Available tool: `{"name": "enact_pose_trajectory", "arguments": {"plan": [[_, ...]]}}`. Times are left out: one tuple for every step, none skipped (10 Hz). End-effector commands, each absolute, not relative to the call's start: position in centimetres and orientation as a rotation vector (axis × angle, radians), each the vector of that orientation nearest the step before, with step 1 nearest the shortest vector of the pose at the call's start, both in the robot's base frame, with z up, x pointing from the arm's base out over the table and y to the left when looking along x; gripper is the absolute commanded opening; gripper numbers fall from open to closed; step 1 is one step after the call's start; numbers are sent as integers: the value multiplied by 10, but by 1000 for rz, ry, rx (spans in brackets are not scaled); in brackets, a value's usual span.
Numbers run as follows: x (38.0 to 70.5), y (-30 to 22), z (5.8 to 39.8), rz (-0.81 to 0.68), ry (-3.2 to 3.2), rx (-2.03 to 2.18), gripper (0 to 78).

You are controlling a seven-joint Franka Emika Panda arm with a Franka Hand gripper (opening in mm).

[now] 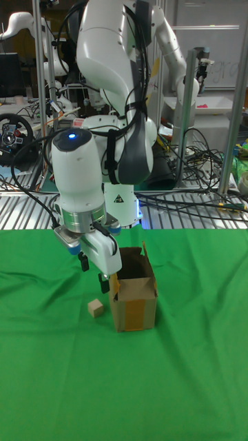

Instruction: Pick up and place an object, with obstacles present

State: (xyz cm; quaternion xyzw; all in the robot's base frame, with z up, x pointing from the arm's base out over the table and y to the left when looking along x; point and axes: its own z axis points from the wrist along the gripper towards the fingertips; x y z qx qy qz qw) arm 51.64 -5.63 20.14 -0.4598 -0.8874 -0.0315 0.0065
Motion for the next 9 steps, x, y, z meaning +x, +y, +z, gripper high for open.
{"name": "enact_pose_trajectory", "arguments": {"plan": [[510, -59, 173, -84, -2744, -1502, 775], [510, -59, 173, -80, -2741, -1510, 775], [510, -59, 173, -80, -2740, -1512, 775], [510, -62, 171, -82, -2740, -1511, 775], [510, -65, 170, -86, -2739, -1510, 775], [510, -71, 166, -87, -2743, -1504, 775], [510, -77, 163, -88, -2739, -1510, 775], [511, -79, 162, -93, -2735, -1513, 775], [511, -79, 161, -93, -2733, -1517, 775]]}}
